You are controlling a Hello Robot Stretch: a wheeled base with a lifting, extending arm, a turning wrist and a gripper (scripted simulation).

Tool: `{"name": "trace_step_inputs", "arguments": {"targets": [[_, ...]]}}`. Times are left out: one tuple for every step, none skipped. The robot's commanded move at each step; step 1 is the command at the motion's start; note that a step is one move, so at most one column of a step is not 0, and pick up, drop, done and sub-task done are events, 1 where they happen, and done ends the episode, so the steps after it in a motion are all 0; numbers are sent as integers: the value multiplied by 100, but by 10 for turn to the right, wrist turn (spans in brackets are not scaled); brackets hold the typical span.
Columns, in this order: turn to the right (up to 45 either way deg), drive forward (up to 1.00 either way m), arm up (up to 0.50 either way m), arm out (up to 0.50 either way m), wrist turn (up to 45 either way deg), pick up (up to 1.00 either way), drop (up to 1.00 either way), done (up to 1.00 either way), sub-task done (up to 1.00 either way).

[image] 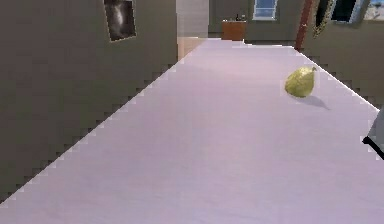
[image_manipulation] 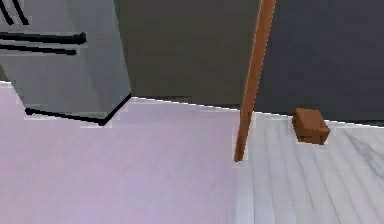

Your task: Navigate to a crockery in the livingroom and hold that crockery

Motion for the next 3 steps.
{"name": "trace_step_inputs", "arguments": {"targets": [[0, 100, 0, 0, 0, 0, 0, 0, 0], [0, 100, 0, 0, 0, 0, 0, 0, 0], [0, 100, 0, 0, 0, 0, 0, 0, 0]]}}
